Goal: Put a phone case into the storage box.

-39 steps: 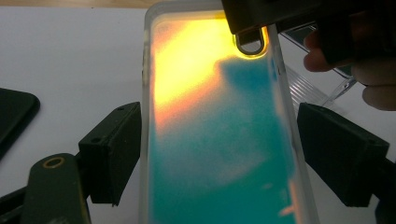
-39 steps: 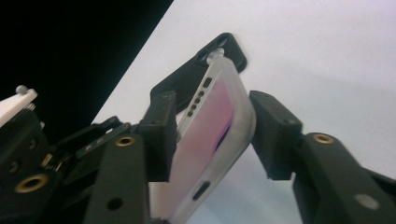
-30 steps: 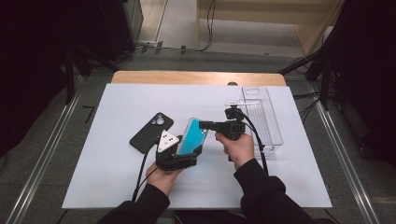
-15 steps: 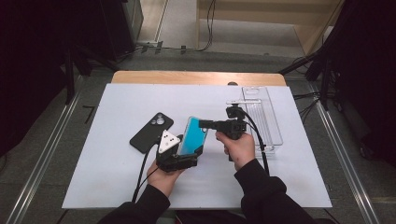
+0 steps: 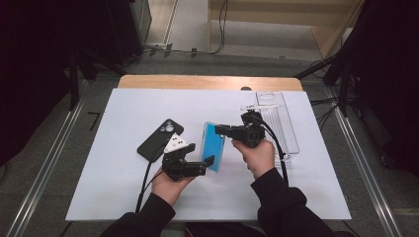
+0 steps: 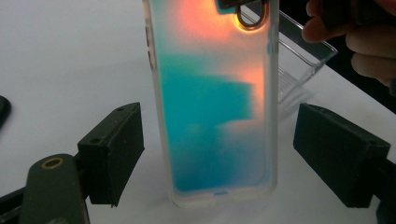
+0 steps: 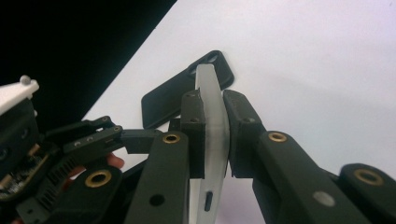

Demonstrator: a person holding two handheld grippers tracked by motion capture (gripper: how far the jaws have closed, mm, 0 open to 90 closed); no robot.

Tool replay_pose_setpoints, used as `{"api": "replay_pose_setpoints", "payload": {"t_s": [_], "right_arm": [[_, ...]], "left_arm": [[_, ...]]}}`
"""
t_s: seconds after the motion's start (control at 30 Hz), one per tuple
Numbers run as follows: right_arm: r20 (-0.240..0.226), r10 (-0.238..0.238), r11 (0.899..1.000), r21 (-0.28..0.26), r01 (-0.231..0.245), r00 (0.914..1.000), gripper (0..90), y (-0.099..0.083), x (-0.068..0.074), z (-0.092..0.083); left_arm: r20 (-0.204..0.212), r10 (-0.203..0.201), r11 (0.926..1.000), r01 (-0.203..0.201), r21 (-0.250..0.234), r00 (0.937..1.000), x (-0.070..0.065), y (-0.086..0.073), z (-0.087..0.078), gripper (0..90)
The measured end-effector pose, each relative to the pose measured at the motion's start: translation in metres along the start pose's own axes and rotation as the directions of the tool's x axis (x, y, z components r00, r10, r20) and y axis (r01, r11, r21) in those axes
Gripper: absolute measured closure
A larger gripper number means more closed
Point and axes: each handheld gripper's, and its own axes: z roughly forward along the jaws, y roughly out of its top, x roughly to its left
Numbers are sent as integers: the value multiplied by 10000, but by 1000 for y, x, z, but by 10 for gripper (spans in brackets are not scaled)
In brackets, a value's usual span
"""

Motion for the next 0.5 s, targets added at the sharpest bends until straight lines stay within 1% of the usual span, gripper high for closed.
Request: {"api": "replay_pose_setpoints", "payload": {"t_s": [0.1,0.17,0.2,0.27,0.3,0.33,0.4,0.47,0.5], "right_arm": [[161,-458,9989,-21,458,9988,773,0,3,-2],[267,-769,9970,-74,771,9967,772,-1,5,-4],[257,-881,9961,-64,882,9958,772,-1,6,-5],[155,-1049,9944,-65,1051,9944,772,-1,6,-7],[121,-1086,9941,-50,1087,9940,772,-2,6,-8],[65,-1191,9929,-74,1191,9929,772,-2,6,-9],[-35,-1265,9919,-90,1265,9920,772,-2,7,-11],[-110,-1428,9896,-184,1425,9897,772,-2,6,-13],[-163,-1524,9882,-182,1521,9882,772,-2,7,-14]], "left_arm": [[88,-107,9995,104,291,9999,3,4,-2,167],[284,-231,9987,218,452,9993,6,6,-4,167],[282,-254,9984,239,520,9993,7,7,-6,167],[433,-289,9980,264,583,9986,10,10,-8,167],[396,-280,9974,253,675,9988,10,12,-10,167],[258,-217,9970,198,742,9994,11,15,-12,167],[429,-169,9968,135,783,9989,10,20,-16,168],[648,-194,9949,128,1001,9977,10,25,-19,168],[648,-194,9949,128,1001,9977,10,25,-19,168]]}}
